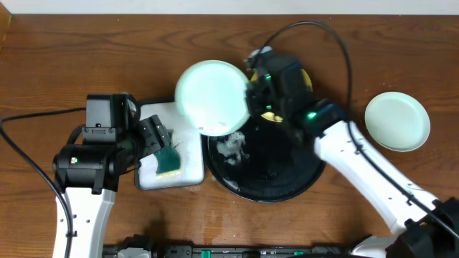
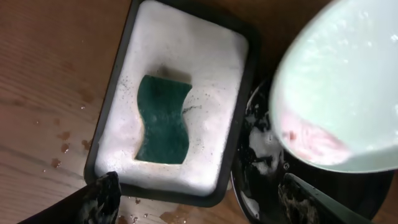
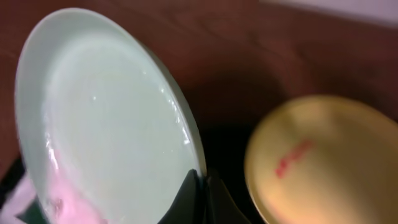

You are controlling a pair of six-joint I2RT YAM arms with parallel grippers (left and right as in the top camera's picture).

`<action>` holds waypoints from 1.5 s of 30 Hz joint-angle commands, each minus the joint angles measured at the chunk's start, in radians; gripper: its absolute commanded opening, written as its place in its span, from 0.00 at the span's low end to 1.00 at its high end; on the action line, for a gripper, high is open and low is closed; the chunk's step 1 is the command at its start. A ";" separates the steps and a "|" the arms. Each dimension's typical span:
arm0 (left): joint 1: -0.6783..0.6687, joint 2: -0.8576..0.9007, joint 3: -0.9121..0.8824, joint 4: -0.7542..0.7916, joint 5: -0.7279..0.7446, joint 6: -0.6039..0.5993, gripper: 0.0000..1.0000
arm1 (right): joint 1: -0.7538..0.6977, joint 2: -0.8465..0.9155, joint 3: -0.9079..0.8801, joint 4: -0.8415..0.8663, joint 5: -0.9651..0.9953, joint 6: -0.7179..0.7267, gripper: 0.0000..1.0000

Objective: Clean dirty plates on tray and stack at the side
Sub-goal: 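Tilt the green plate over the basin with right gripper to drain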

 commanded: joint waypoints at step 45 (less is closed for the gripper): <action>0.004 0.004 0.017 -0.002 0.009 0.002 0.83 | 0.380 0.109 0.020 0.509 0.604 -0.721 0.01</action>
